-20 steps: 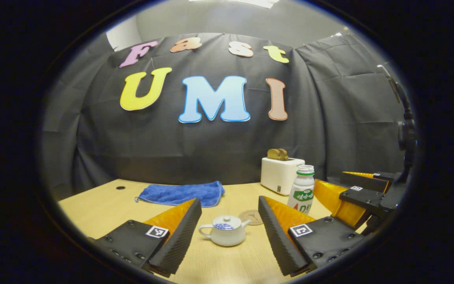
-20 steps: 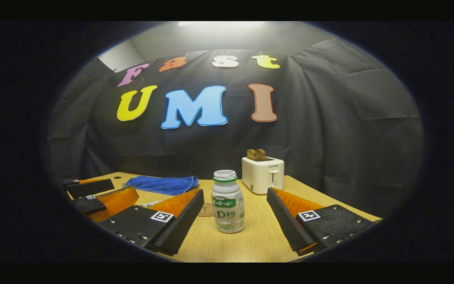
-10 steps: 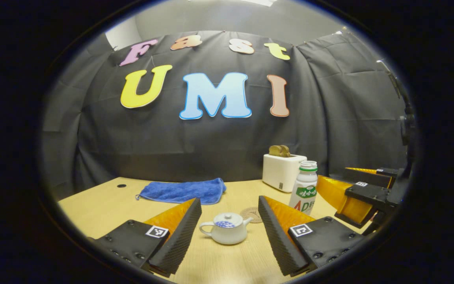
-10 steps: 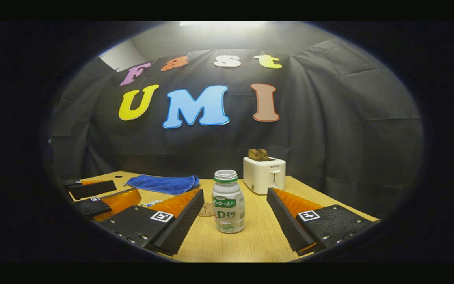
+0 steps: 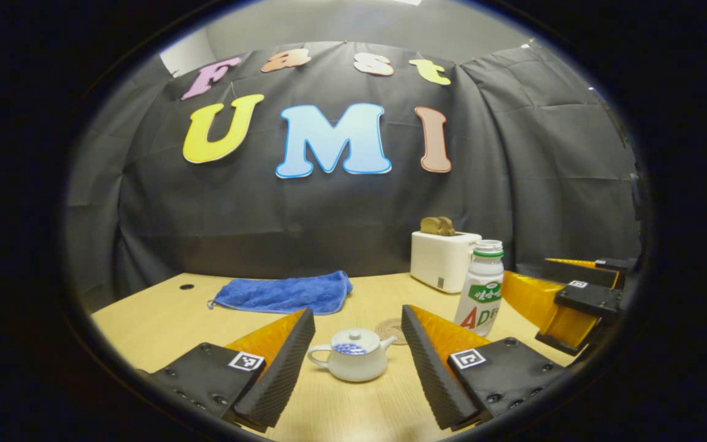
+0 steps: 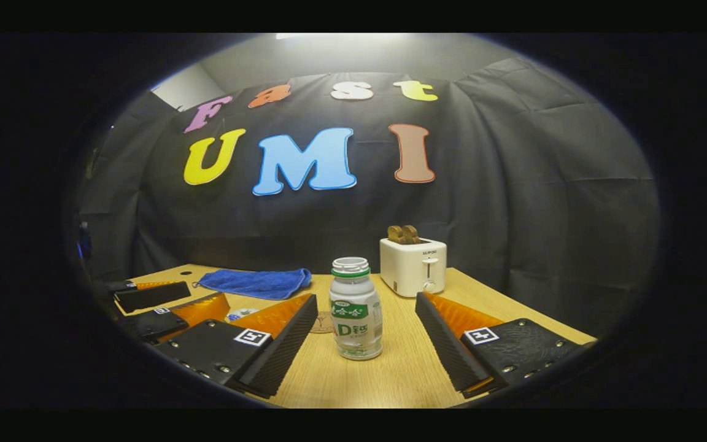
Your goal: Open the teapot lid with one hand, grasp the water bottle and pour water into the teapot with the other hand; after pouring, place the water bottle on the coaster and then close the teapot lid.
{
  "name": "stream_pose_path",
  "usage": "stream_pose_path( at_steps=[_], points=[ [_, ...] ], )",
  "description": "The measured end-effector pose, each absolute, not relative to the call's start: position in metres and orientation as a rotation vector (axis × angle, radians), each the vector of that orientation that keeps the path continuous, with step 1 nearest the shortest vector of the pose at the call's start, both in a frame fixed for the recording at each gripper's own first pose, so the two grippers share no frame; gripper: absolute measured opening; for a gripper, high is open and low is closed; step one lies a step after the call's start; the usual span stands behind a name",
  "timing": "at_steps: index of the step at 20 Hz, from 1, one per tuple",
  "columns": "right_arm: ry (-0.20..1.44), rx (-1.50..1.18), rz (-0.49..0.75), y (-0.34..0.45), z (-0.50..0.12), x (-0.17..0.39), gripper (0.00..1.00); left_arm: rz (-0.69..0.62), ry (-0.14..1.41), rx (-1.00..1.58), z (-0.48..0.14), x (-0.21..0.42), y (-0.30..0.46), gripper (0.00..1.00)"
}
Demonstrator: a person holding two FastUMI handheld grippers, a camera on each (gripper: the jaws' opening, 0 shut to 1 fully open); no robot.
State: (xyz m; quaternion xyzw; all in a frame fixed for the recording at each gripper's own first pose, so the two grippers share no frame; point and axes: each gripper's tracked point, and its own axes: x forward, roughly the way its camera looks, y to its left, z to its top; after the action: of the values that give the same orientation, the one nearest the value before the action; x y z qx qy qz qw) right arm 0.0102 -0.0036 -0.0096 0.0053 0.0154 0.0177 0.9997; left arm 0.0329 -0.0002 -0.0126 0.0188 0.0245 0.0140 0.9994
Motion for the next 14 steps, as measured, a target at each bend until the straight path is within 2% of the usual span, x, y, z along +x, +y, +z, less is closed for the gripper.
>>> stream_pose_path(
  at_steps=[6,8,10,12,14],
  points=[
    [0.055,0.024,0.026,-0.01,-0.019,0.012,0.99,0.047,0.107,0.041,-0.034,0.079,0.009,0.93],
    [0.059,0.026,0.022,-0.012,-0.02,0.013,0.99,0.051,0.129,0.045,-0.043,0.093,0.01,0.83],
    [0.061,0.026,0.017,-0.014,-0.022,0.015,0.99,0.055,0.143,0.055,-0.049,0.103,0.01,0.83],
    [0.066,0.028,0.014,-0.015,-0.024,0.015,0.99,0.049,0.163,0.06,-0.056,0.111,0.006,0.87],
    [0.071,0.028,0.013,-0.016,-0.026,0.016,0.99,0.049,0.182,0.067,-0.064,0.115,0.004,0.79]
  ],
)
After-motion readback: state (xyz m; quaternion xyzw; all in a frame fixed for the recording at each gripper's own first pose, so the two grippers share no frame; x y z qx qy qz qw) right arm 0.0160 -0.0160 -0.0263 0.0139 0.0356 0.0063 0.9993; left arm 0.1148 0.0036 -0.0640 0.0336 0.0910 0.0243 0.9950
